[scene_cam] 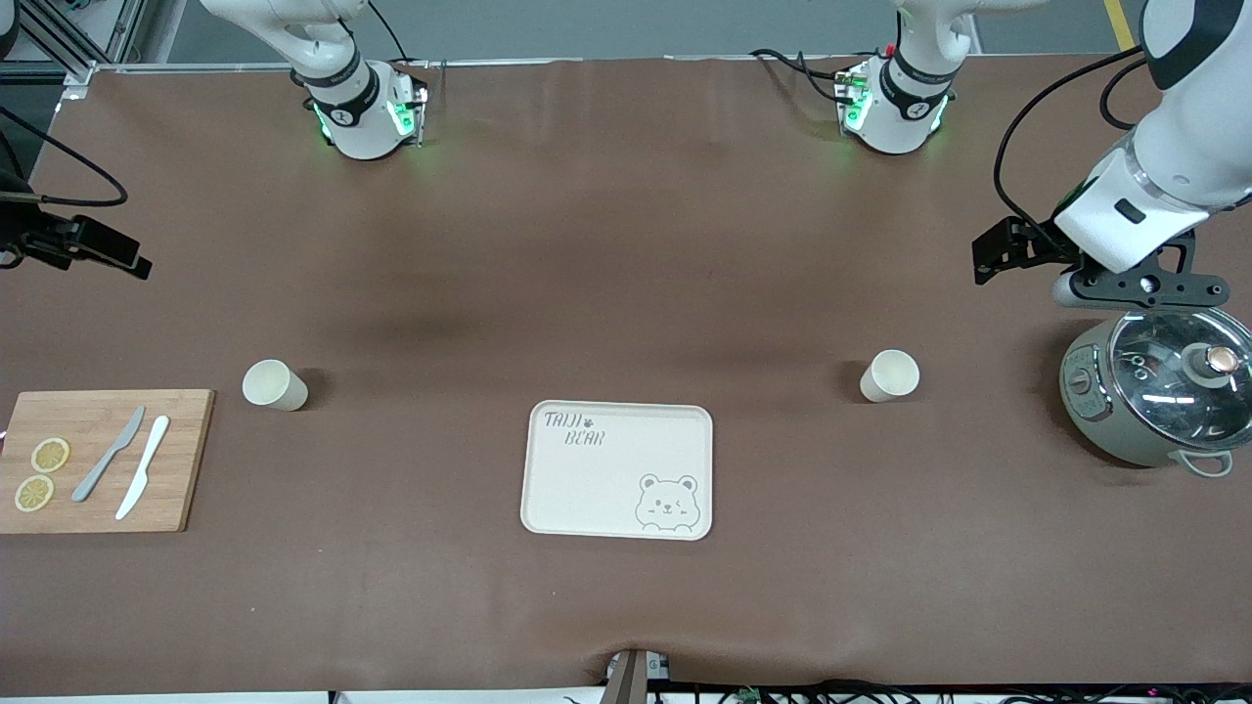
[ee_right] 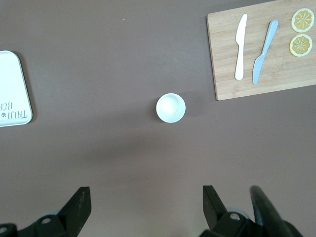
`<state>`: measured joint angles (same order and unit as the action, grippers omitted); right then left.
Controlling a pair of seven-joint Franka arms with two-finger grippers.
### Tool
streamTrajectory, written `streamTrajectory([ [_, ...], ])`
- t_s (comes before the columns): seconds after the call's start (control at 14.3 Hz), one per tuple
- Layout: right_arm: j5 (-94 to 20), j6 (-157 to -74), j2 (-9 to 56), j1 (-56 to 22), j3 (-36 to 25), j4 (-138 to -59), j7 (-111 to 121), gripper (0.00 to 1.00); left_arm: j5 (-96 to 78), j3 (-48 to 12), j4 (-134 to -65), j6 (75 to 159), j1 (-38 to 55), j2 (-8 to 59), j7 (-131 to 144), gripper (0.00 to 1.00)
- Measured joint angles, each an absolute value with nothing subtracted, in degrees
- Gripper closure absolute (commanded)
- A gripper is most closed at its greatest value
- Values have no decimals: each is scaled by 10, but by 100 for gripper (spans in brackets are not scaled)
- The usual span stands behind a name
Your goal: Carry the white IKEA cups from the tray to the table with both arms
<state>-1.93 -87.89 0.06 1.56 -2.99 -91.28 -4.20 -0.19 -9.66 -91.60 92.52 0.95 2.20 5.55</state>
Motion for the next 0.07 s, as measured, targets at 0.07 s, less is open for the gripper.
streamTrajectory([
  [0.07,-19,-879,1,16,-29,-913,-42,0,-2,-97,-916,925,10,22,56,0],
])
